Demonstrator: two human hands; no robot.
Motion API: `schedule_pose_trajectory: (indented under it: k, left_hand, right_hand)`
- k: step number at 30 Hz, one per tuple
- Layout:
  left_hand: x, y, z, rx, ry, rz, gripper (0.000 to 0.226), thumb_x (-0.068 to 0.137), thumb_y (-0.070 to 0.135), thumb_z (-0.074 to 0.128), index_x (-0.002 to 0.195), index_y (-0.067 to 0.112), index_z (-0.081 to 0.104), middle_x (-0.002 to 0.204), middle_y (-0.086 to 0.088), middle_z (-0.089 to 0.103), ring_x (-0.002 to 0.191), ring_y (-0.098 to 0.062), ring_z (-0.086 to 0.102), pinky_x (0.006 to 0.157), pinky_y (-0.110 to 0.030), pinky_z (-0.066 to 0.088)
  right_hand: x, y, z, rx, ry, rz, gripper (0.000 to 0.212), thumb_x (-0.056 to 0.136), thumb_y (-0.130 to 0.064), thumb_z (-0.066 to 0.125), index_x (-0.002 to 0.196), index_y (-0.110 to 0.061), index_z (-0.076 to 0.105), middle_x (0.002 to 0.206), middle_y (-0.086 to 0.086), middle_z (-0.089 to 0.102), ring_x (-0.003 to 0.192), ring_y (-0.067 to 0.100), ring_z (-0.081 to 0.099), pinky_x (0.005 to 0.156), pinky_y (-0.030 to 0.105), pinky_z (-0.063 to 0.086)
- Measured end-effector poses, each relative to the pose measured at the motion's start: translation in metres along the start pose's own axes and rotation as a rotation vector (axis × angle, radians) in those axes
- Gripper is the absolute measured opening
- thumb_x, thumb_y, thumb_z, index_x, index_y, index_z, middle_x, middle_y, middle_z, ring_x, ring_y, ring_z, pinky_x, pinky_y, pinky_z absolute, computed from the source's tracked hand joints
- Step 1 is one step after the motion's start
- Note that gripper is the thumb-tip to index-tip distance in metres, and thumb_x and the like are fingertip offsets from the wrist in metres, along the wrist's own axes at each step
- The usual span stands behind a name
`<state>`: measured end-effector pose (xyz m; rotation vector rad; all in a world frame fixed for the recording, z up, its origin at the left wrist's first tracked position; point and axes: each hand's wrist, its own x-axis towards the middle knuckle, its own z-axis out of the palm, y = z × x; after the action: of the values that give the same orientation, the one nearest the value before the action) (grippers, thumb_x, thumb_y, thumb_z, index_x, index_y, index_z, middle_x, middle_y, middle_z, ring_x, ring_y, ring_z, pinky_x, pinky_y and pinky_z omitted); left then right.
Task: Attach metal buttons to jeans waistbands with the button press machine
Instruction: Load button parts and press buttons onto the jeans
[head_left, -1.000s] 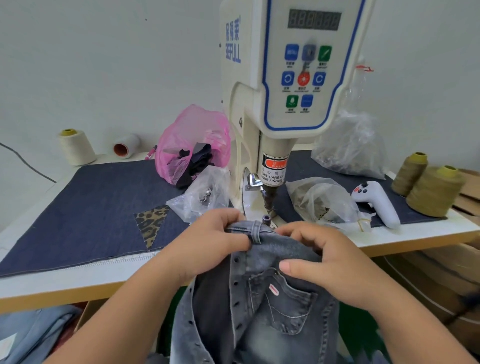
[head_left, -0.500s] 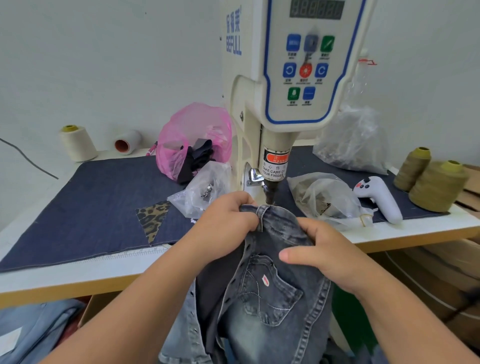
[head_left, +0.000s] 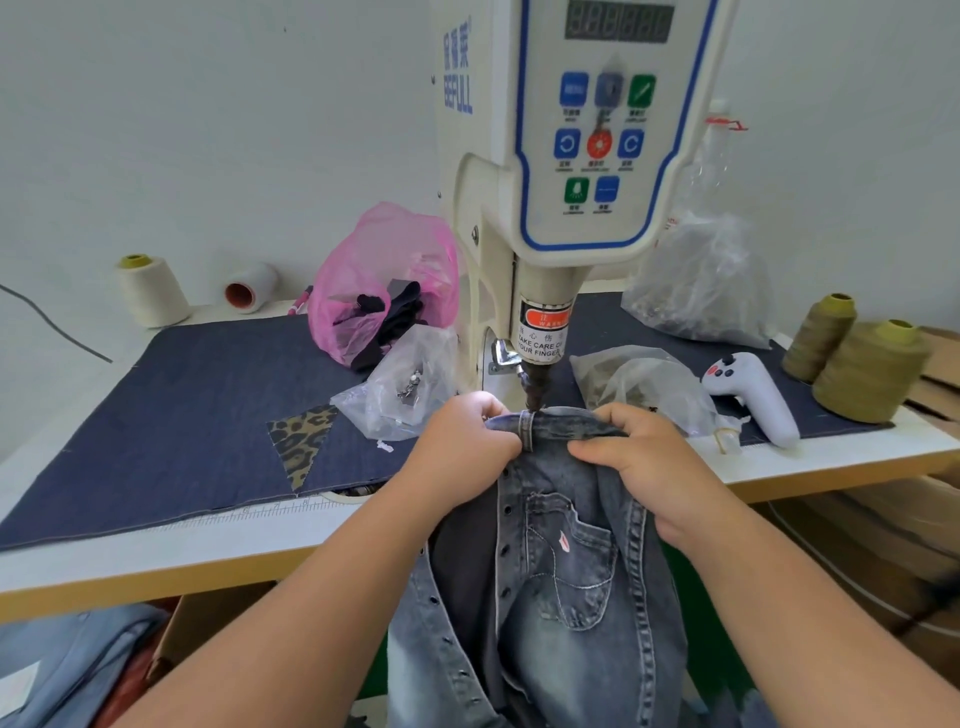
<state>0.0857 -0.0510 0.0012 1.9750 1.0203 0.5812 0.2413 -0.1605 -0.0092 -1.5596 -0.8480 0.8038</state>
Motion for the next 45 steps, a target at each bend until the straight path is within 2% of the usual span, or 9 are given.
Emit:
schedule_pose_trajectory:
  k: [11,16,19,23,31,35,37,41,45]
  left_hand:
    - [0.014,0.007,-0.002,-0.246,-0.069,-0.211,0.023,0.048,0.016,0.056,0.070,0.010,0.058,0.068,-0.009,0.048,0.063,-0.021,0.044,0.056,-0.030,0.033]
    - [0.019,0.008,-0.008,-0.260,-0.187,-0.277,0.026,0.044,0.012,0.057,0.068,0.013,0.047,0.075,-0.009,0.037,0.073,-0.026,0.034,0.063,-0.037,0.027]
    - [0.019,0.009,-0.013,-0.282,-0.264,-0.299,0.027,0.046,0.010,0.059,0.070,0.010,0.047,0.078,-0.011,0.039,0.071,-0.027,0.035,0.069,-0.041,0.028]
    - [0.020,0.003,-0.023,-0.443,-0.437,-0.355,0.013,0.070,0.013,0.070,0.057,0.015,0.070,0.070,-0.011,0.067,0.056,-0.023,0.064,0.056,-0.024,0.050]
    - [0.037,-0.002,-0.013,-0.533,-0.234,-0.374,0.018,0.087,0.007,0.070,0.103,-0.002,0.071,0.098,-0.024,0.074,0.079,-0.032,0.072,0.067,-0.034,0.058]
    - [0.044,0.001,-0.003,-0.455,-0.085,-0.280,0.015,0.086,0.006,0.070,0.100,0.004,0.068,0.083,-0.013,0.074,0.072,-0.026,0.070,0.069,-0.030,0.055]
    - [0.047,0.002,0.001,-0.374,-0.036,-0.219,0.017,0.086,0.009,0.071,0.102,0.006,0.066,0.082,-0.010,0.069,0.076,-0.023,0.065,0.074,-0.031,0.050]
    - [0.052,0.003,0.002,-0.248,0.039,-0.100,0.023,0.083,0.014,0.075,0.071,0.019,0.057,0.056,0.009,0.057,0.050,0.000,0.053,0.048,-0.013,0.039]
    - [0.052,0.001,0.005,-0.187,0.061,-0.047,0.030,0.083,0.014,0.077,0.066,0.019,0.053,0.053,0.008,0.052,0.045,-0.002,0.048,0.040,-0.009,0.031]
  right_hand:
    - [0.025,-0.009,0.004,-0.001,-0.057,0.152,0.014,0.080,-0.002,0.072,0.091,-0.011,0.071,0.083,0.011,0.077,0.077,0.027,0.074,0.074,0.036,0.058]
    - [0.029,-0.008,0.004,0.052,-0.117,0.227,0.017,0.078,0.002,0.071,0.088,-0.011,0.075,0.092,0.018,0.076,0.091,0.037,0.073,0.092,0.052,0.055]
    - [0.029,-0.008,0.004,0.084,-0.136,0.266,0.021,0.078,0.004,0.068,0.096,-0.006,0.074,0.097,0.023,0.074,0.095,0.041,0.071,0.095,0.059,0.052]
    - [0.034,-0.010,-0.002,0.118,-0.113,0.289,0.029,0.079,0.004,0.067,0.108,0.001,0.070,0.102,0.027,0.072,0.102,0.045,0.068,0.099,0.061,0.049]
    - [0.051,-0.020,0.005,0.083,-0.104,0.329,0.034,0.082,0.001,0.066,0.117,-0.001,0.069,0.106,0.022,0.073,0.106,0.042,0.068,0.100,0.055,0.050]
    - [0.054,-0.018,0.005,-0.049,-0.022,0.188,0.031,0.079,-0.004,0.074,0.110,-0.007,0.069,0.101,0.014,0.074,0.098,0.033,0.070,0.093,0.048,0.055]
    - [0.048,-0.013,0.003,-0.297,0.074,0.007,0.035,0.077,-0.019,0.080,0.106,-0.020,0.062,0.105,0.000,0.067,0.095,0.017,0.065,0.079,0.031,0.051]
    - [0.011,-0.004,0.002,-0.633,0.240,-0.410,0.022,0.077,-0.034,0.075,0.089,-0.032,0.057,0.100,-0.009,0.051,0.100,0.015,0.051,0.079,0.027,0.036]
    - [-0.013,0.000,0.002,-0.552,0.080,-0.248,0.051,0.068,-0.070,0.060,0.108,-0.039,0.049,0.111,-0.023,0.042,0.103,-0.003,0.047,0.082,0.022,0.034]
